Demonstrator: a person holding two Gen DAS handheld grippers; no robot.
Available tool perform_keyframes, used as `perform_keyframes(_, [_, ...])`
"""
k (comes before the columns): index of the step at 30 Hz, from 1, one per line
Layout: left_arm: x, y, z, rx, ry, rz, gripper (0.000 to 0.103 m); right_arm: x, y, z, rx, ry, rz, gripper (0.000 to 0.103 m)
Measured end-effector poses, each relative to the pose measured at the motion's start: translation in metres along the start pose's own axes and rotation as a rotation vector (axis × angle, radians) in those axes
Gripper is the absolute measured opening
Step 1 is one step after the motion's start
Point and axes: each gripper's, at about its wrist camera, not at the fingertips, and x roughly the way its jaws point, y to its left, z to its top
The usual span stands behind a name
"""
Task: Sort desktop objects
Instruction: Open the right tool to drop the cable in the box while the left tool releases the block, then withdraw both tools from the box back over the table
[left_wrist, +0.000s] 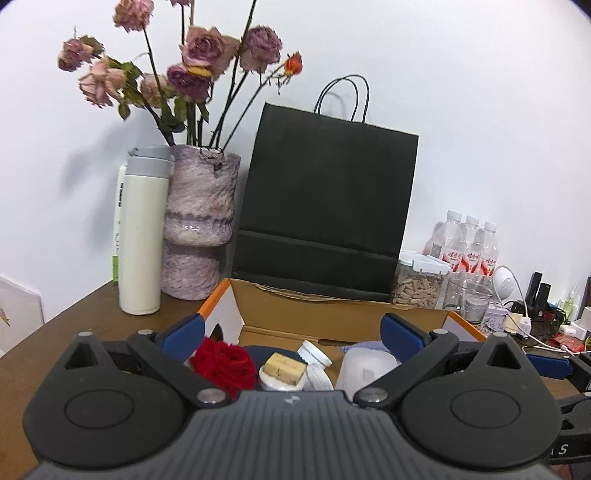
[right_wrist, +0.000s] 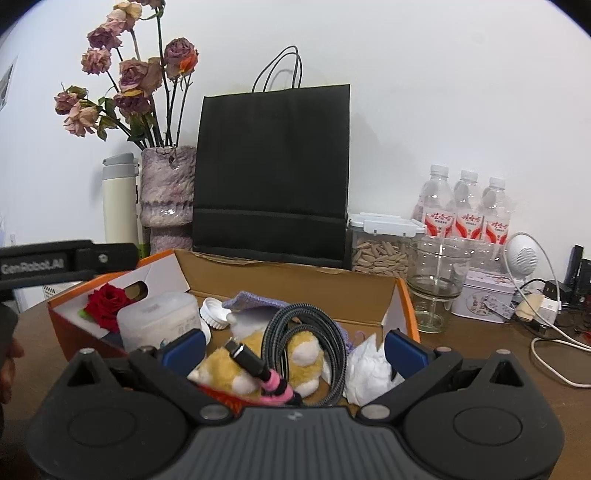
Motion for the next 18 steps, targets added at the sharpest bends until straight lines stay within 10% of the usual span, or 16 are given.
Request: perform_keyframes(18, [-0.06,-0.023,-0.041,0.033,0.189,-0.003,0.103,-0.071,-0.003,-0.035,-0.03,0.094,0.038,0.103])
